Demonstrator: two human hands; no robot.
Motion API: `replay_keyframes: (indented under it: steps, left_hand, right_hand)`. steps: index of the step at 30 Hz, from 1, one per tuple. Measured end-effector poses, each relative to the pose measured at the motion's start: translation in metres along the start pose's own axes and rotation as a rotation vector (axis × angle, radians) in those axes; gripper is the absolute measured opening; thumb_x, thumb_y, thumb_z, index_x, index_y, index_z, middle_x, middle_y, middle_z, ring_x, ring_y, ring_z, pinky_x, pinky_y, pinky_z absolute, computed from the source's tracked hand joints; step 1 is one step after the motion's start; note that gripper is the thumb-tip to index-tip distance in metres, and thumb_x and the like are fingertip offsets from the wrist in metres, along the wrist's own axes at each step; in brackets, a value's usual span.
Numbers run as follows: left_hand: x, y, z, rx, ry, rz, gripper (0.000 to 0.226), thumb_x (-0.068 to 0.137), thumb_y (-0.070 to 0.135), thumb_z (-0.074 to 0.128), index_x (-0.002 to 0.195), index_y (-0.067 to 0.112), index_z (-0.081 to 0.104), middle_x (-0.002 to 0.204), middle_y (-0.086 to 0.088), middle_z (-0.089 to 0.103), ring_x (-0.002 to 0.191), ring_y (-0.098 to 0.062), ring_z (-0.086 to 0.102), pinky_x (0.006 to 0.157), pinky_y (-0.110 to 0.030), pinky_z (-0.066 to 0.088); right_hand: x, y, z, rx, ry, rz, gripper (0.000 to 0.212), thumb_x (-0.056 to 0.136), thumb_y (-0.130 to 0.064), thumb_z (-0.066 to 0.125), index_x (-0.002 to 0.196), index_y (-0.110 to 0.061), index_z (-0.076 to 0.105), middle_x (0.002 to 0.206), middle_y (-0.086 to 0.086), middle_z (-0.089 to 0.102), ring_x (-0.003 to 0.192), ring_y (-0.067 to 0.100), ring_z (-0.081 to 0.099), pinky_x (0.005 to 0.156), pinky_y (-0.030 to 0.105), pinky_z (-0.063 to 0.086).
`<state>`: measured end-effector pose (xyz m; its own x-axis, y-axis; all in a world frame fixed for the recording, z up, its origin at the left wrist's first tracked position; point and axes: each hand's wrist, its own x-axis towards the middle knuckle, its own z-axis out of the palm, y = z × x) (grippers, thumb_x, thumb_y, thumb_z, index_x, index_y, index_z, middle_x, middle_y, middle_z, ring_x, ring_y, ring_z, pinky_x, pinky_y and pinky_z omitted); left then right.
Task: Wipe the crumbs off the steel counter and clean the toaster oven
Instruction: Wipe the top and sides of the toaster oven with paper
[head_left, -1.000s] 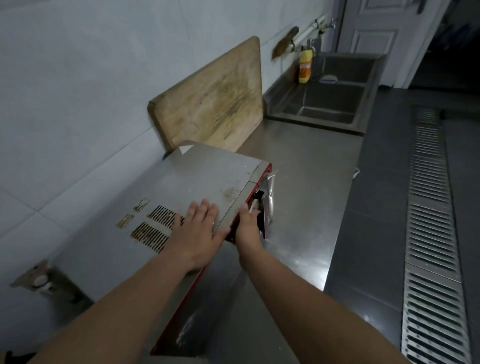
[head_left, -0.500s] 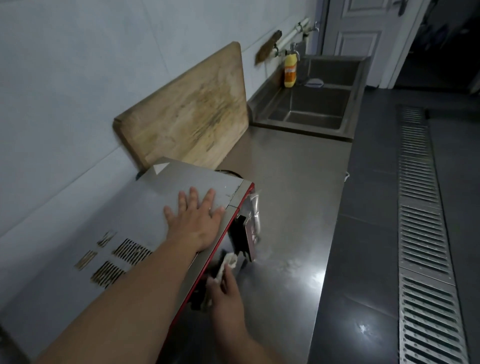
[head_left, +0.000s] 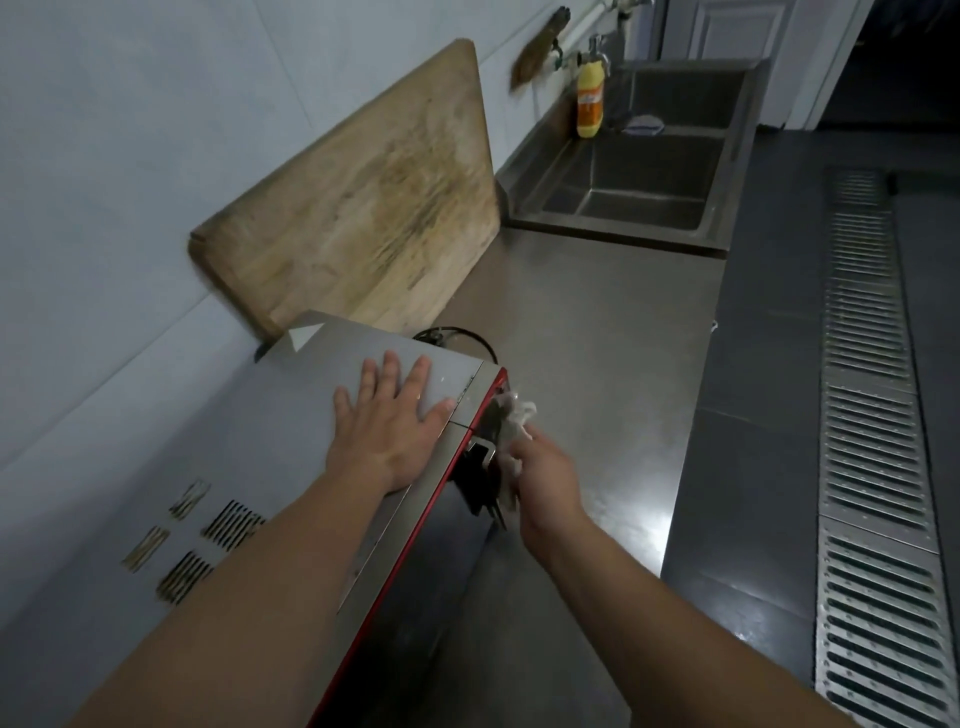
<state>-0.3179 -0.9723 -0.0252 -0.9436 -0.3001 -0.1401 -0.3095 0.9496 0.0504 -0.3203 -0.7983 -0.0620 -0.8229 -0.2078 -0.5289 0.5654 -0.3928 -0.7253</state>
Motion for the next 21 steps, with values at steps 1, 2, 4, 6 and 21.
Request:
replay_keyframes:
  steps: [1, 2, 4, 6, 21]
  left_hand:
    - [0.000, 0.000, 0.001, 0.002, 0.004, 0.002, 0.072, 0.091, 0.073, 0.008, 0.154, 0.041, -0.008, 0.164, 0.003, -0.017, 0.149, -0.019, -0.021, 0.120, -0.054, -0.006]
    - [0.001, -0.001, 0.002, 0.005, 0.009, 0.004, 0.072, 0.091, 0.073, 0.008, 0.154, 0.041, -0.007, 0.164, 0.003, -0.017, 0.149, -0.019, -0.021, 0.120, -0.054, -0.005]
    - [0.002, -0.001, 0.003, 0.002, 0.014, 0.005, 0.072, 0.092, 0.073, 0.009, 0.154, 0.042, -0.007, 0.164, 0.003, -0.016, 0.149, -0.019, -0.020, 0.120, -0.054, -0.005]
    - [0.003, -0.002, 0.004, -0.001, 0.019, 0.006, 0.072, 0.091, 0.074, 0.008, 0.154, 0.042, -0.007, 0.164, 0.003, -0.016, 0.149, -0.019, -0.020, 0.120, -0.054, -0.005]
    - [0.003, -0.001, 0.002, 0.001, 0.014, 0.010, 0.071, 0.092, 0.073, 0.010, 0.154, 0.042, -0.009, 0.164, 0.004, -0.018, 0.149, -0.019, -0.022, 0.121, -0.052, -0.006]
  right_hand:
    - [-0.001, -0.005, 0.009, -0.015, -0.037, 0.012, 0.023, 0.089, -0.012, 0.055, 0.106, -0.016, 0.071, 0.089, 0.021, 0.070, 0.084, 0.034, 0.068, 0.076, 0.039, 0.051]
    - [-0.003, -0.012, 0.015, -0.019, -0.071, 0.028, 0.025, 0.088, -0.008, 0.052, 0.103, -0.018, 0.070, 0.089, 0.018, 0.071, 0.085, 0.032, 0.069, 0.082, 0.042, 0.052]
    - [-0.005, -0.025, 0.020, 0.014, -0.179, 0.078, 0.026, 0.088, -0.009, 0.051, 0.102, -0.015, 0.071, 0.100, 0.020, 0.072, 0.089, 0.032, 0.069, 0.082, 0.044, 0.056]
    - [-0.007, -0.040, 0.021, 0.025, -0.251, 0.157, 0.026, 0.089, -0.019, 0.051, 0.097, -0.006, 0.071, 0.088, 0.017, 0.072, 0.073, 0.027, 0.069, 0.062, 0.032, 0.058]
    - [0.071, -0.025, 0.026, 0.147, -0.065, 0.464, 0.083, 0.085, -0.077, 0.038, 0.121, -0.006, 0.063, 0.104, 0.021, 0.072, 0.102, 0.039, 0.066, 0.097, 0.057, 0.046]
